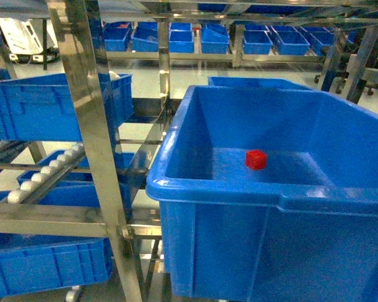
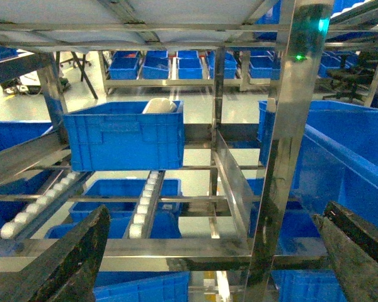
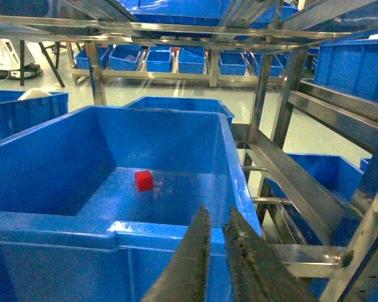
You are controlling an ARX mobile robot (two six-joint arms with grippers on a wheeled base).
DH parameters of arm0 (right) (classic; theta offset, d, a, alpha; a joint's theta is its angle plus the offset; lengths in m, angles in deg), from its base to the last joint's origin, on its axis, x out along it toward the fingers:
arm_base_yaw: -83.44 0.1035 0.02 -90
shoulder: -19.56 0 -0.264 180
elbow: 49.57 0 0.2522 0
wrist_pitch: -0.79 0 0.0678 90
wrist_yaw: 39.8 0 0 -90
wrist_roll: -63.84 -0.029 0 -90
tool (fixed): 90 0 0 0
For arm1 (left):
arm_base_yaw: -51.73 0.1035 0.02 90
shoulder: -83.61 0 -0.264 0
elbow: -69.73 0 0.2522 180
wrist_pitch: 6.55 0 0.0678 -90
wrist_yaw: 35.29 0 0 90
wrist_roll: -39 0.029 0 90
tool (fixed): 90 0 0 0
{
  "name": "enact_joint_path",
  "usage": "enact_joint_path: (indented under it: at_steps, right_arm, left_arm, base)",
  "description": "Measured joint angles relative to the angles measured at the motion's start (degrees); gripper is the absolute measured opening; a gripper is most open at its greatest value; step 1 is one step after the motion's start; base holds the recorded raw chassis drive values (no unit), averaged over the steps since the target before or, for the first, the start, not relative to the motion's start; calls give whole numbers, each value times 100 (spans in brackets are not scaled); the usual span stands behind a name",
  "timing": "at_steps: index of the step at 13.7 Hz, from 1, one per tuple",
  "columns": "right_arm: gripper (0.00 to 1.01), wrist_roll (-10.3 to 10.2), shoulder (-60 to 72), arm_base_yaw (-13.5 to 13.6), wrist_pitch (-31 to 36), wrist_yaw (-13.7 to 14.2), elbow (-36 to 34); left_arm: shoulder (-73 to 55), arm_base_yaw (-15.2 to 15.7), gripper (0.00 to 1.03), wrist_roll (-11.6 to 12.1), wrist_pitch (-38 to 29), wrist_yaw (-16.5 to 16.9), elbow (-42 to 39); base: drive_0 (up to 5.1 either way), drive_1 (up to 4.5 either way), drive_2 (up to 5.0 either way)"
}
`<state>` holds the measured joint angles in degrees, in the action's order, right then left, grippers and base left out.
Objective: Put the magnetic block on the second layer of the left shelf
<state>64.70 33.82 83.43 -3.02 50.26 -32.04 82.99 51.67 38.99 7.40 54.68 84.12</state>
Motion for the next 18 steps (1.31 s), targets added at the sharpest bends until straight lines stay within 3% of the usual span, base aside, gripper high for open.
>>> enact_joint_path:
  at_steps: [1, 4, 5, 10, 11, 15, 17, 18]
  right_arm:
    - [1, 7, -111, 0, -35, 0, -44]
    - [2, -7, -431, 0, -297, 0, -138]
    - [2, -7, -1051, 0, -916, -2, -258]
    - [2, -7, -1397, 0, -1025, -4, -297]
    - [10, -9, -1397, 0, -1023, -4, -299]
    - [55, -9, -1397, 0, -1023, -4, -299]
    - [81, -11, -1397, 0, -1023, -4, -299]
    - [100, -22, -1397, 0, -1023, -4, -299]
  left_arm:
    - [0, 0, 98, 0, 0, 0, 0]
    - [-2, 0, 98, 0, 0, 0, 0]
    - [-2, 0, 98, 0, -2, 0, 0]
    - [-2, 0, 98, 0, 0, 2, 0]
    - [0, 0, 98, 2, 0, 2, 0]
    - [0, 0, 98, 0, 0, 2, 0]
    - [0, 0, 98, 2, 0, 0, 0]
    - [0, 0, 98, 0, 0, 2, 0]
  base:
    - [0, 0, 0]
    - [0, 0, 0]
    - [0, 0, 0]
    - [0, 0, 0]
    - [0, 0, 0]
    - [0, 0, 0]
    - [0, 0, 0]
    - [0, 0, 0]
